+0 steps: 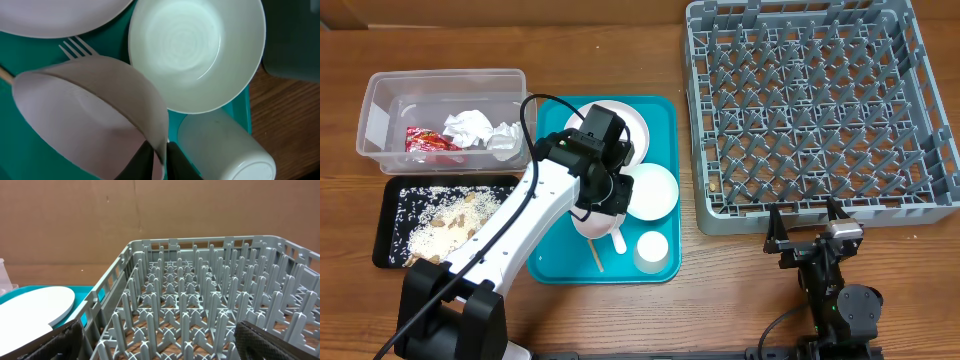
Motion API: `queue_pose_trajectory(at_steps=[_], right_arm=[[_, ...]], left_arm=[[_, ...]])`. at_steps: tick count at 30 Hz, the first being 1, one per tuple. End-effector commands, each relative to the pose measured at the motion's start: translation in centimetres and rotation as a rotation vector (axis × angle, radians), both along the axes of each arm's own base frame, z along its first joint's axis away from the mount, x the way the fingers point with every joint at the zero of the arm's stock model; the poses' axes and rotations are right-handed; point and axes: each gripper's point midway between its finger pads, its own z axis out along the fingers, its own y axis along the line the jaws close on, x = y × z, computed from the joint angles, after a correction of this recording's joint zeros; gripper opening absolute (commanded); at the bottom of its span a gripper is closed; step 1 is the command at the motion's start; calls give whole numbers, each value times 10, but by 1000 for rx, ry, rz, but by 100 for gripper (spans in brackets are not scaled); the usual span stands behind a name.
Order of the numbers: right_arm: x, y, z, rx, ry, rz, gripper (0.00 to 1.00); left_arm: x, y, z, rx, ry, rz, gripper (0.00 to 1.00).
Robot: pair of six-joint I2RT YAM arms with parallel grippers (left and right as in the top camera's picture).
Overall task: Sort waste into correct bins and load items into the dishwasher
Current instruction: 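Carry the emptied pink bowl back and set it on the teal tray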
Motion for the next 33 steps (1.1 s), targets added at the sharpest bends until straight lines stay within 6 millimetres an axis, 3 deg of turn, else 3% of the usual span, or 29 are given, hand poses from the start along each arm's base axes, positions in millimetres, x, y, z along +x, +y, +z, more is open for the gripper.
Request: queue_pose_trajectory(at_steps=[1, 5, 8, 15, 19, 26, 33], right_arm=[[0, -1, -1, -4, -8, -3, 100], [0, -1, -1, -4, -8, -3, 100], [0, -1, -1, -4, -8, -3, 100], [0, -1, -1, -4, -8, -3, 100], [0, -1, -1, -4, -8, -3, 100], [0, -1, -1, -4, -8, -3, 100], [0, -1, -1, -4, -8, -3, 100]], left_arm=[[3, -8, 4, -22, -6, -6, 20], [5, -8, 5, -25, -15, -6, 39], [11, -10, 15, -34, -36, -6, 46], [43, -7, 79, -16, -201, 20, 61], [52, 11, 103, 64, -256, 60, 62], [47, 55, 92, 249, -227, 156, 62], [35, 74, 63, 297, -148, 187, 63]])
